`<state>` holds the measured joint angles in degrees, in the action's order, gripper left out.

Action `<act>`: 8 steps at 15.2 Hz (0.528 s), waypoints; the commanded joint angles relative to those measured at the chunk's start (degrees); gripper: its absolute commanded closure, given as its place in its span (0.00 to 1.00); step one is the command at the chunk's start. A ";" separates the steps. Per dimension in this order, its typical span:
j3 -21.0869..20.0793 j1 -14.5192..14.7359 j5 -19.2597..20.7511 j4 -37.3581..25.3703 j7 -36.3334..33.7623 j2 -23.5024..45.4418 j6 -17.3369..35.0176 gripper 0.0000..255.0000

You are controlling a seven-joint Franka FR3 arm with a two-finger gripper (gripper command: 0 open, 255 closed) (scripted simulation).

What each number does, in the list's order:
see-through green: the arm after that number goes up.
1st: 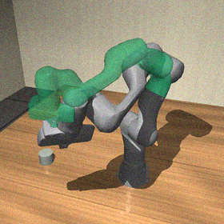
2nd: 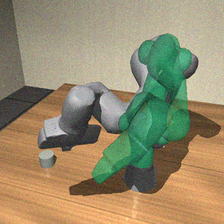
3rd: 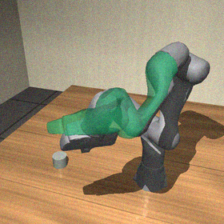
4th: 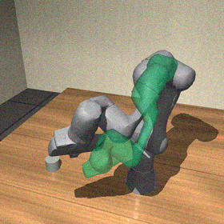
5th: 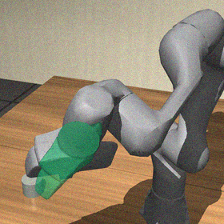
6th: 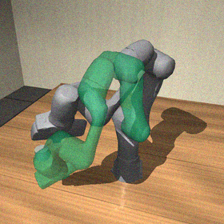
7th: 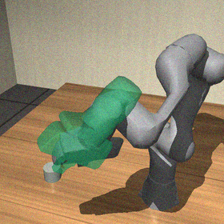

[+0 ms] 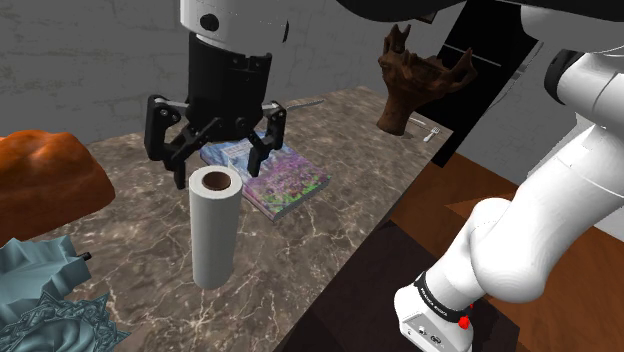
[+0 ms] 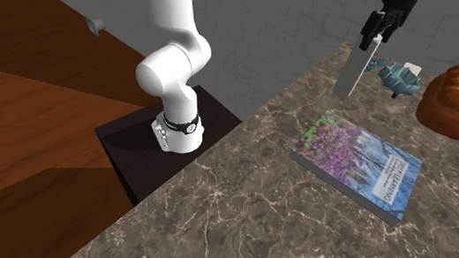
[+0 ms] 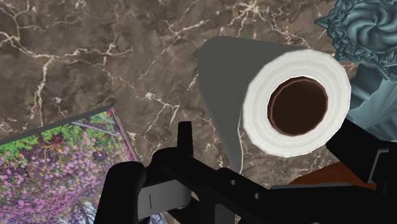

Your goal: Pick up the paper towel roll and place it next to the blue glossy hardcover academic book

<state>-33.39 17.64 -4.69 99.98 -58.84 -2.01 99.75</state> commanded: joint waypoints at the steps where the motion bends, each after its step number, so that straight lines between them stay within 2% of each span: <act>1: 0.04 -0.04 0.12 -2.09 -0.09 0.17 -1.95 0.00; 4: 0.01 -0.05 0.72 -8.52 -0.57 1.19 -7.50 0.00; 8: 0.01 -0.05 0.72 -8.52 -0.57 1.19 -7.50 0.00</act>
<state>-33.38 17.59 -3.95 91.53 -59.41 -0.80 92.35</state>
